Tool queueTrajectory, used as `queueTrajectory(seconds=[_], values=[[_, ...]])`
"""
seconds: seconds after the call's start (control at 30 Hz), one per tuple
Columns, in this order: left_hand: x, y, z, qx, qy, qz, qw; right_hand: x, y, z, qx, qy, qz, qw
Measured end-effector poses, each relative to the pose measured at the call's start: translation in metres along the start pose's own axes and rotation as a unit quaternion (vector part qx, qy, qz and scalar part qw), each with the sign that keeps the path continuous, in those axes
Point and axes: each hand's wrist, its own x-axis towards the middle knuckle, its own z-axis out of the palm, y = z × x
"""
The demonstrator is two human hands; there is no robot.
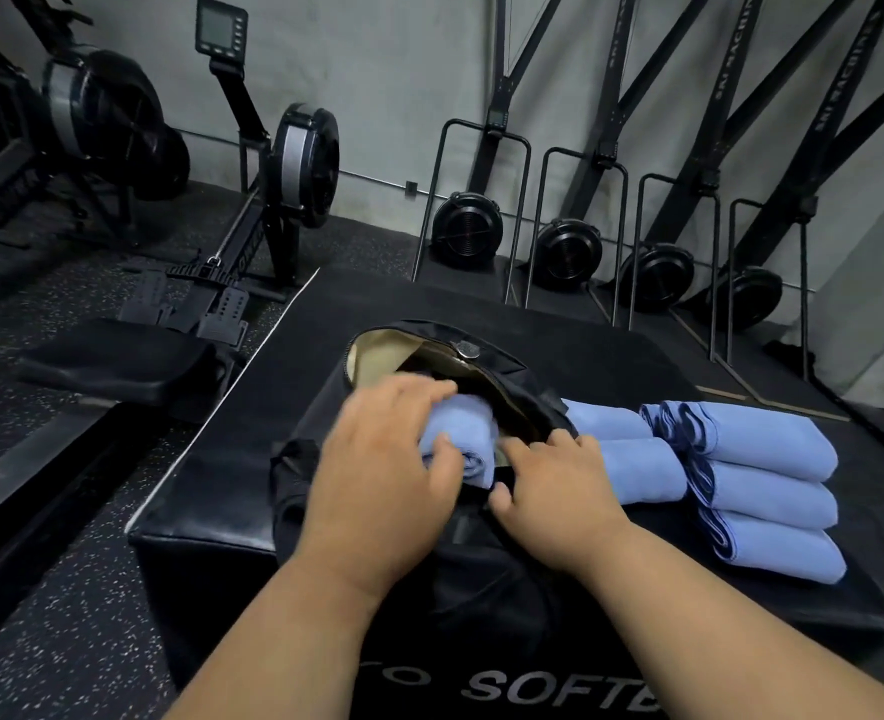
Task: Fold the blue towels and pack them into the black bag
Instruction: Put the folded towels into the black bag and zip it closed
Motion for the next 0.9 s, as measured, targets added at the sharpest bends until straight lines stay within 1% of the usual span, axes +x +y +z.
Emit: queueTrajectory(seconds=[0.07,0.13,0.2,0.27,0.37,0.47,0.53,0.6,0.63,0.7,0.73,0.8,0.83,0.9], values=[[-0.004,0.008,0.016,-0.015,-0.085,-0.047,0.995,-0.006,0.01,0.006,0.003,0.032,-0.021,0.999],[-0.006,0.003,0.032,0.021,-0.158,-0.09,0.983,-0.01,0.018,0.014,0.003,0.076,-0.036,0.996],[-0.007,-0.005,0.045,0.058,-0.234,-0.115,0.964,-0.012,0.026,0.023,0.015,0.116,-0.047,0.992],[-0.008,-0.013,0.056,0.056,-0.279,-0.131,0.95,-0.013,0.033,0.03,0.026,0.141,-0.056,0.988],[-0.008,-0.02,0.069,0.029,-0.283,-0.122,0.951,-0.013,0.04,0.039,0.063,0.178,-0.051,0.981],[-0.004,-0.022,0.072,0.006,-0.276,-0.152,0.949,-0.012,0.044,0.04,0.137,0.215,-0.054,0.966],[0.002,-0.023,0.071,-0.011,-0.254,-0.184,0.949,-0.01,0.044,0.04,0.19,0.247,-0.065,0.948],[0.012,-0.022,0.074,-0.019,-0.212,-0.234,0.949,-0.007,0.045,0.041,0.249,0.277,-0.056,0.926],[0.018,-0.021,0.076,-0.019,-0.193,-0.26,0.946,-0.005,0.046,0.041,0.279,0.29,-0.036,0.915],[0.032,-0.018,0.083,-0.005,-0.178,-0.308,0.934,0.003,0.049,0.038,0.333,0.303,0.023,0.893],[0.038,-0.018,0.087,0.01,-0.182,-0.328,0.927,0.008,0.051,0.037,0.356,0.295,0.061,0.885],[0.049,-0.013,0.095,0.032,-0.205,-0.366,0.907,0.019,0.057,0.035,0.386,0.233,0.126,0.884],[0.052,-0.013,0.099,0.036,-0.213,-0.386,0.897,0.022,0.059,0.034,0.394,0.195,0.139,0.887],[0.057,-0.015,0.106,0.036,-0.206,-0.406,0.89,0.027,0.062,0.034,0.4,0.149,0.137,0.894]])
